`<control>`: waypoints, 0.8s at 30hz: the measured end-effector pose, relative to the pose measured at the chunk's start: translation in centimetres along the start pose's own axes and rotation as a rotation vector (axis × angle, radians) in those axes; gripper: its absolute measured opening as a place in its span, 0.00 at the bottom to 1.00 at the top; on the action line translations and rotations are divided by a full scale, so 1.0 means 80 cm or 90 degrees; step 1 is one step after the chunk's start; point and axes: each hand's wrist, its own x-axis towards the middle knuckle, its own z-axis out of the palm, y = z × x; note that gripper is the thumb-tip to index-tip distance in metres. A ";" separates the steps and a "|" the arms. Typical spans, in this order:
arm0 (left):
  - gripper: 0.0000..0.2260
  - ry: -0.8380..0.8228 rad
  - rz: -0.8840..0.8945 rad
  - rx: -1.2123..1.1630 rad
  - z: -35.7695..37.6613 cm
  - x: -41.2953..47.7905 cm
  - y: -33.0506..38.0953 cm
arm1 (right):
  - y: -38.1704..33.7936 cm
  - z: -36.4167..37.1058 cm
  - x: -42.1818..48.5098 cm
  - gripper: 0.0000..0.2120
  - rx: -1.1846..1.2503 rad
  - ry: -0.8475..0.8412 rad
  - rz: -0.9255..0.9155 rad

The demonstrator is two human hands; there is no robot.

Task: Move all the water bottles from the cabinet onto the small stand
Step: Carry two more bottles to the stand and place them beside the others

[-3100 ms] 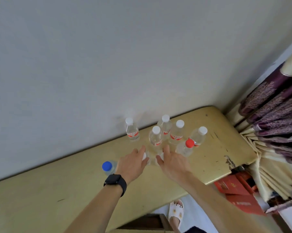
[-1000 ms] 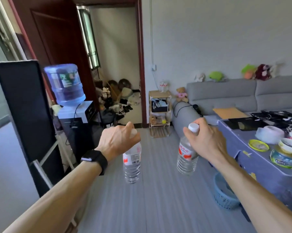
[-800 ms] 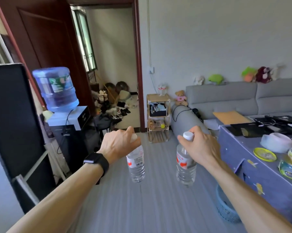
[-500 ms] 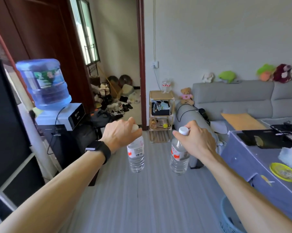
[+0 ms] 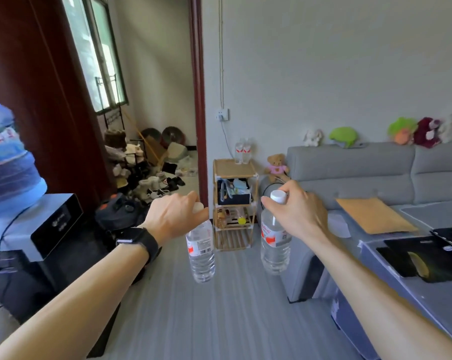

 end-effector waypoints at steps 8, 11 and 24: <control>0.18 -0.045 0.005 0.018 0.069 0.181 -0.059 | -0.009 0.064 0.167 0.15 -0.003 0.011 0.022; 0.17 -0.056 0.024 0.040 0.100 0.237 -0.070 | -0.001 0.093 0.222 0.13 0.014 0.009 0.035; 0.16 -0.123 -0.047 0.028 0.192 0.503 -0.067 | 0.089 0.223 0.501 0.10 0.104 -0.064 -0.005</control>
